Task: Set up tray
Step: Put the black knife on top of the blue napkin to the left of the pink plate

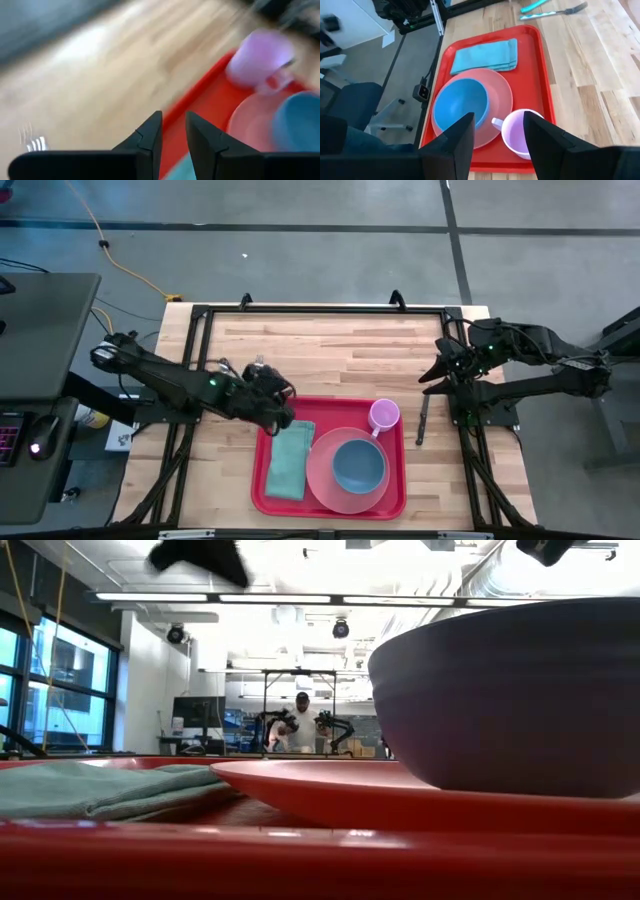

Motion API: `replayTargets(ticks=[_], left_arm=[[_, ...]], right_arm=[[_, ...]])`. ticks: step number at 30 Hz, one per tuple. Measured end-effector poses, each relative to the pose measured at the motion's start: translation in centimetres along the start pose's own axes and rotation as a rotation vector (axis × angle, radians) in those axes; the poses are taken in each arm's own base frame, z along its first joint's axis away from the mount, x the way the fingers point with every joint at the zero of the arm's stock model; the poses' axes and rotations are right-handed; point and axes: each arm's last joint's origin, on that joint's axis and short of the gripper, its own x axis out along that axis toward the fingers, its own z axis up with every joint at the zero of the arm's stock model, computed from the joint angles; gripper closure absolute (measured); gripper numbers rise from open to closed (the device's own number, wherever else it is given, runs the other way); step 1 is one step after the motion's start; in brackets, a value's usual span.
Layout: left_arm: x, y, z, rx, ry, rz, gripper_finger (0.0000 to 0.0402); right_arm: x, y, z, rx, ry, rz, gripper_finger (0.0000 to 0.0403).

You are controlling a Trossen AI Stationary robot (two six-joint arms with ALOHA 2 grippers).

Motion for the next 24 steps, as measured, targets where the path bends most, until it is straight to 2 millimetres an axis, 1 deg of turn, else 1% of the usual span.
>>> replayTargets(ticks=[2,3,5,9,11,13,19,21,24], left_arm=[[-1.7,-0.2,2.2,0.084,-0.094,-0.052,0.0285],[-2.4,-0.1,2.9,0.144,-0.119,-0.061,0.0285],[-4.0,-0.3,5.0,0.209,-0.197,-0.108,0.0285],[-6.6,-0.2,7.8,0.343,-0.293,-0.140,0.0284],[-7.4,0.0,8.5,0.430,-0.308,-0.138,0.0284],[-8.0,0.1,9.1,0.492,-0.326,-0.144,0.0284],[-9.9,1.7,10.0,0.676,-0.345,-0.114,0.0284],[-10.7,2.4,10.2,0.731,-0.367,-0.105,0.0284],[-12.0,3.7,10.7,0.766,-0.416,-0.084,0.0284]], right_arm=[[0.0,-0.1,-0.1,0.004,0.007,-0.014,0.0254],[0.0,-0.1,-0.1,0.007,0.010,-0.025,0.0254],[0.0,-0.3,-0.3,0.013,0.019,-0.065,0.0254],[-0.1,-0.7,-0.6,0.044,0.035,-0.183,0.0254],[-0.2,-1.1,-0.8,0.084,0.041,-0.259,0.0254],[-0.4,-1.5,-1.2,0.169,0.055,-0.348,0.0254],[-1.4,-2.7,-3.5,0.551,0.156,-0.649,0.0254],[-1.7,-2.8,-3.9,0.691,0.138,-0.700,0.0254],[-1.9,-2.8,-4.1,0.858,0.097,-0.714,0.0254]])
